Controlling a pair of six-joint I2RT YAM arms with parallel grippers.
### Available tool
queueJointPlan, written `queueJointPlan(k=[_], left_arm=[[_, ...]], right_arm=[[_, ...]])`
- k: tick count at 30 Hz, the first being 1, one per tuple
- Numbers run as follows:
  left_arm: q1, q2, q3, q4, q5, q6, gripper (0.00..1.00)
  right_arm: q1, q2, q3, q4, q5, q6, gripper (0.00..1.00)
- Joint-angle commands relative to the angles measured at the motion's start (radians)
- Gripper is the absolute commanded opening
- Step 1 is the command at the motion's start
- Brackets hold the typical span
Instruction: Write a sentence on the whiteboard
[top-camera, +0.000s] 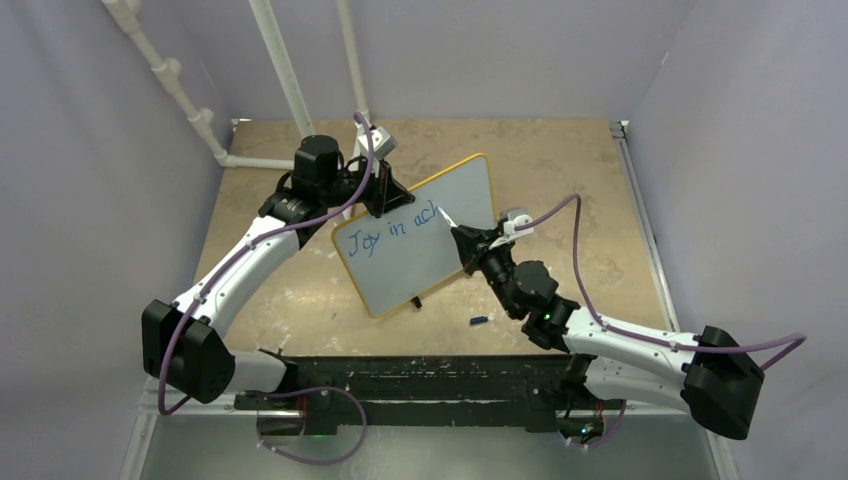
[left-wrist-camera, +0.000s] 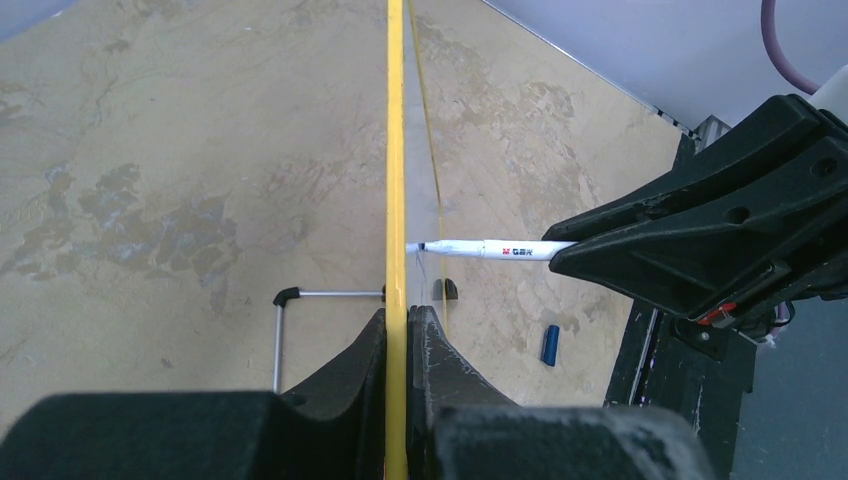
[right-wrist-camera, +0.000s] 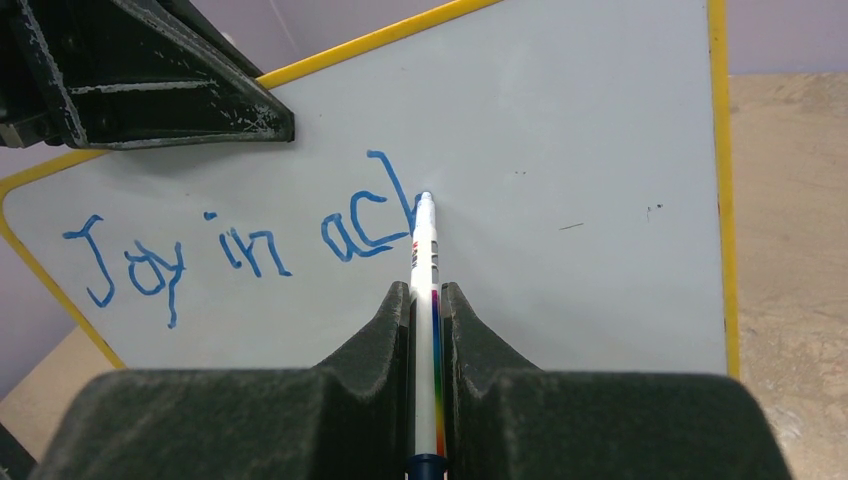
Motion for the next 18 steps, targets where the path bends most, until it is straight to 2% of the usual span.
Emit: queueJointPlan(k=[1, 18], left_arm=[[0.001, -0.01, -0.013, 0.028, 0.015, 0.07, 0.0], [0.001, -0.009, -0.014, 0.028, 0.015, 0.07, 0.0]], right_arm=[[-0.003, -0.005, 0.011, -0.018, 0.046, 0.023, 0.0], [-0.002, -0.013, -0.051, -0.067, 0.026, 0.099, 0.0]])
